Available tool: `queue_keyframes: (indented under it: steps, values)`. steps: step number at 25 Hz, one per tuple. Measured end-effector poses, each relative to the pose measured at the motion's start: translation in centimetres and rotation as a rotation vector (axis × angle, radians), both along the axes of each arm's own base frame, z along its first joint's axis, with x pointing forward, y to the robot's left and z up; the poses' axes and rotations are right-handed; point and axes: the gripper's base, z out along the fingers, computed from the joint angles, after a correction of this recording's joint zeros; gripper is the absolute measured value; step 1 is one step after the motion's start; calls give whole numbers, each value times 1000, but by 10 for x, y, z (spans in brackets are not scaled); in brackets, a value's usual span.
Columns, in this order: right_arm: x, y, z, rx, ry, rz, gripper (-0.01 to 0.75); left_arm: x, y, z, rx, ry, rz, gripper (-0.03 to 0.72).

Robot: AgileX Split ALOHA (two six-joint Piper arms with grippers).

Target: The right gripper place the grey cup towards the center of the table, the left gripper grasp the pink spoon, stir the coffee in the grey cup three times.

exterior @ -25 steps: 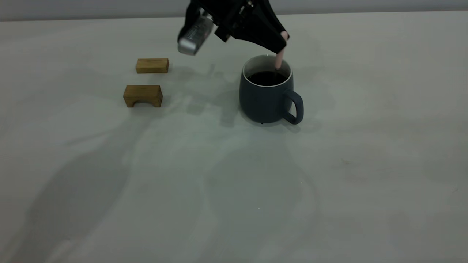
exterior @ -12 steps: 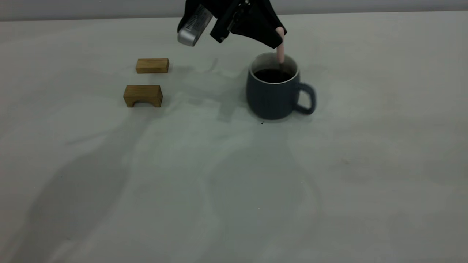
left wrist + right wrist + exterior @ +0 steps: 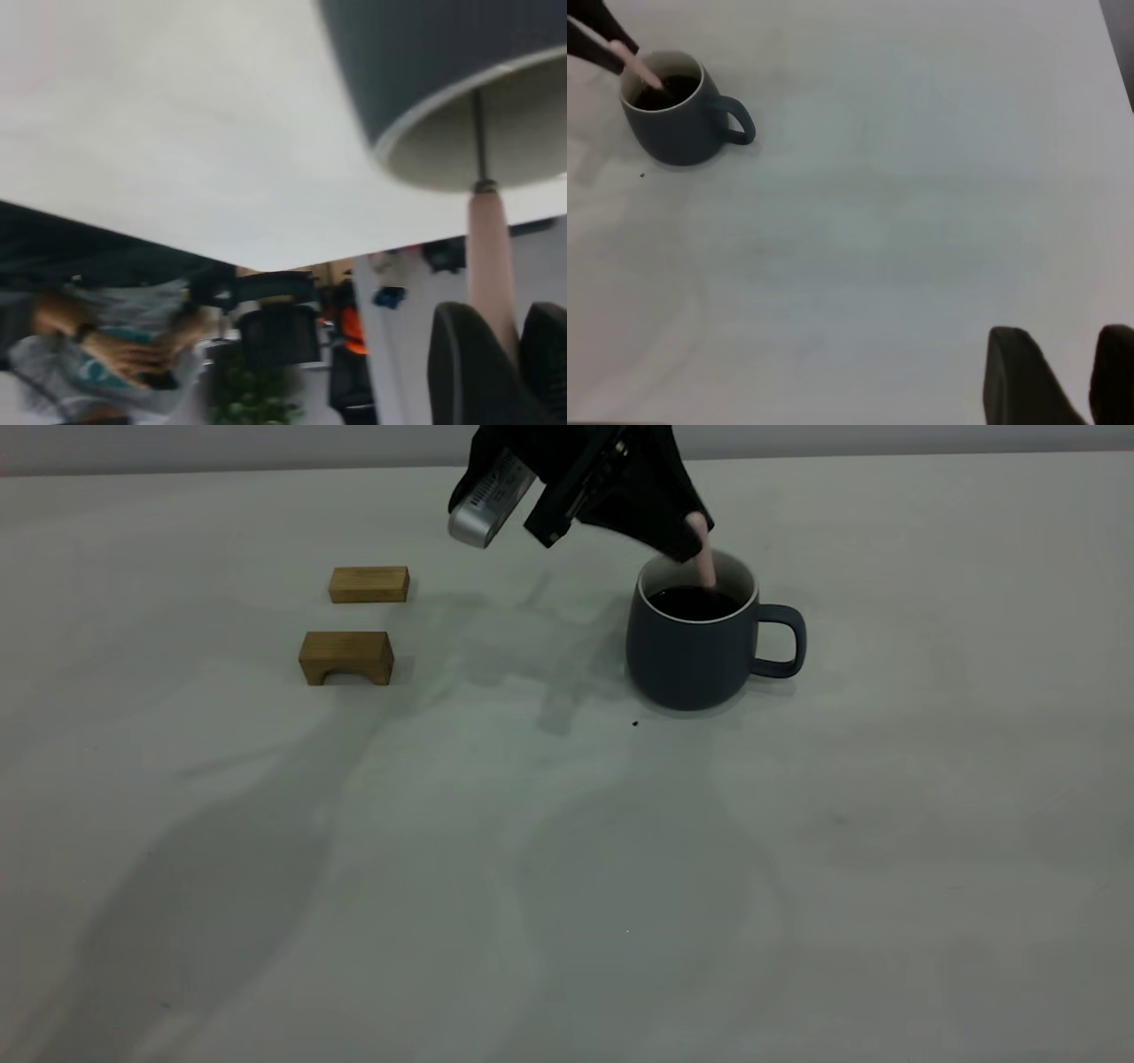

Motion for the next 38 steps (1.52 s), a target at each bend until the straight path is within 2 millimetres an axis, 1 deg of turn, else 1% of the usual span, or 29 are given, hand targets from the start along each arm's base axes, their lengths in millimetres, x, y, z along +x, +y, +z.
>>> queue_keyframes:
  steps: [5,10,12,15,18,20,22,24,27,29,31,33,35,37,38]
  values:
    - [0,0,0,0,0,0,240,-1,4,-8,56,-11,-24,343]
    - [0,0,0,0,0,0,240,1,11,-13,150,-59,-63,431]
    - [0,0,0,0,0,0,240,7,14,-7,204,-140,-105,449]
    - [0,0,0,0,0,0,240,20,23,8,312,-322,-196,456]
    - [0,0,0,0,0,0,240,33,31,39,419,-520,-279,458]
    - [0,0,0,0,0,0,240,39,33,64,448,-642,-331,458]
    - [0,0,0,0,0,0,240,41,35,84,470,-756,-419,459]
    - [0,0,0,0,0,0,240,41,38,108,494,-911,-600,459]
    - [0,0,0,0,0,0,240,39,41,137,489,-1136,-963,459]
    - [0,0,0,0,0,0,240,35,42,155,469,-1254,-1155,459]
    - [0,0,0,0,0,0,240,31,43,174,472,-1321,-1219,459]
    - [0,0,0,0,0,0,240,28,47,192,498,-1354,-1222,459]
    - [0,0,0,0,0,0,240,24,55,214,549,-1381,-1202,459]
    - [0,0,0,0,0,0,240,21,66,229,596,-1387,-1194,459]
    - [0,0,0,0,0,0,240,19,70,233,612,-1376,-1197,459]
